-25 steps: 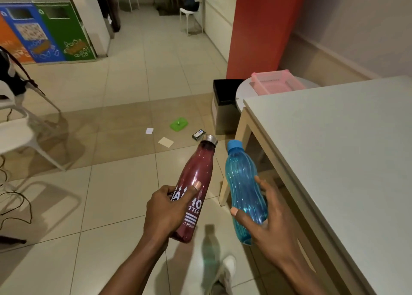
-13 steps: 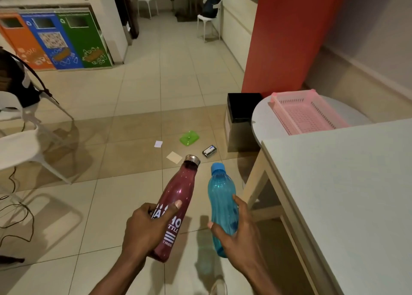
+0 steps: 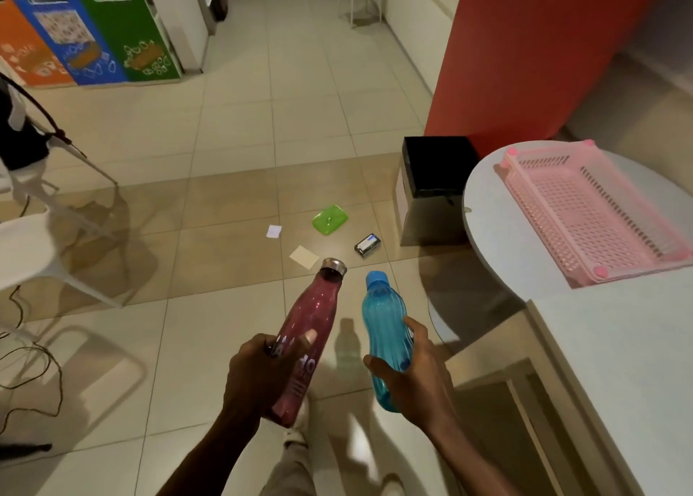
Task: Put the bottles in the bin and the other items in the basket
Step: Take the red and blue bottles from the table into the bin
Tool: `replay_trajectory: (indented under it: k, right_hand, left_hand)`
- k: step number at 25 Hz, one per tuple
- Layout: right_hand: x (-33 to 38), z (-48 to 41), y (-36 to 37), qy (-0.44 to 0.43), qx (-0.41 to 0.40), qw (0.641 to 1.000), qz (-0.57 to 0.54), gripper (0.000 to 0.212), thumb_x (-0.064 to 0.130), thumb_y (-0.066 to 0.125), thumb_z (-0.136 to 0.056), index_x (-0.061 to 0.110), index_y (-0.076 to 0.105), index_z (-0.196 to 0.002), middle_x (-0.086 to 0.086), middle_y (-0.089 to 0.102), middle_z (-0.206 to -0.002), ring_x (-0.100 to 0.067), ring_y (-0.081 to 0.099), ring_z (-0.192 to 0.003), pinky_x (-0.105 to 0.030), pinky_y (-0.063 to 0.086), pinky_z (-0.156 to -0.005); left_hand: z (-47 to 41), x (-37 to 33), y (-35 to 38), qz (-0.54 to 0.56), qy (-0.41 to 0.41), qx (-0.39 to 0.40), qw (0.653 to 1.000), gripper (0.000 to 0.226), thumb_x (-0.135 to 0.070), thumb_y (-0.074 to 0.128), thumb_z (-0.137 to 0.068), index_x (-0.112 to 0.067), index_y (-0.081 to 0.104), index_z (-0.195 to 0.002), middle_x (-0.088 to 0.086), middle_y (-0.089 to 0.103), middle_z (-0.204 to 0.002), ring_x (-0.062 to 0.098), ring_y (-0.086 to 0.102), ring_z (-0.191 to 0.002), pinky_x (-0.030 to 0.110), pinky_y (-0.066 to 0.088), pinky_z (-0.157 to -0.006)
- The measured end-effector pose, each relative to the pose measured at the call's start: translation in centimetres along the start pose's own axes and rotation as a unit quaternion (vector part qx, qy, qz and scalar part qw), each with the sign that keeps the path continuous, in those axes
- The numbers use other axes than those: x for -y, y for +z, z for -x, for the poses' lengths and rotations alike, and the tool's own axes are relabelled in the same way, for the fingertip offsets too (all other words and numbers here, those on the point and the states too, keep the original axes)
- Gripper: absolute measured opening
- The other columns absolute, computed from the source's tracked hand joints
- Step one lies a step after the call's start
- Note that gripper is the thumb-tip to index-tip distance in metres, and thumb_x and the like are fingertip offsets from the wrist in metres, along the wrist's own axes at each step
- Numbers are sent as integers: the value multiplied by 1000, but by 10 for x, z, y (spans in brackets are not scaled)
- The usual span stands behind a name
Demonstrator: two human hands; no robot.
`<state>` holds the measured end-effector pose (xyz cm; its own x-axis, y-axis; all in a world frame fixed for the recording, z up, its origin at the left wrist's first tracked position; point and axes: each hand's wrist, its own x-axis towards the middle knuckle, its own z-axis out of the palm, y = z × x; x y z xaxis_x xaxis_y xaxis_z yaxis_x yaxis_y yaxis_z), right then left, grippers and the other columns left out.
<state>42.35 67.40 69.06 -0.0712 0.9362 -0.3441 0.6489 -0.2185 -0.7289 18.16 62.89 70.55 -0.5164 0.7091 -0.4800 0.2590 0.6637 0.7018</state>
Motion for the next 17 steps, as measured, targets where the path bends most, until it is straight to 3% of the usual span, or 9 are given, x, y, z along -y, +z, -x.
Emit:
replay_trajectory:
  k: [5,9,12,17]
  right_hand:
    - [60,-64,35,36,-33,998,-30,94,59,81,-76,34,29,-150,6,54,-133,-16,63,-110,-38,60,-87]
    - [97,-100,49,48,-59,996,-43,93,57,83,-75,32,32,-148,7,55,-128,-14,64,-105,-27,55,-77]
    - [112,-126,55,69,-71,995,-34,91,58,82,-76,32,32,-147,8,54,-125,-13,64,-101,-22,53,-71]
    - [112,-182,49,112,-73,991,-26,90,55,82,-77,32,30,-147,6,56,-127,-15,65,-105,-36,61,-84]
  left_hand:
    - [-111,-35,-37,-53,25,43,997,48,-61,77,-87,-15,72,-100,2,76,-84,21,75,-71,32,58,-61]
    - [-179,-72,-54,-83,47,97,991,44,-58,78,-88,-15,73,-97,3,77,-83,20,75,-69,26,53,-58]
    - [-223,-100,-51,-73,46,120,989,44,-57,80,-86,-13,73,-86,6,77,-80,24,74,-69,30,56,-62]
    - [-276,-141,-18,-96,44,156,982,49,-61,79,-86,-13,74,-91,6,78,-83,26,77,-75,43,66,-75]
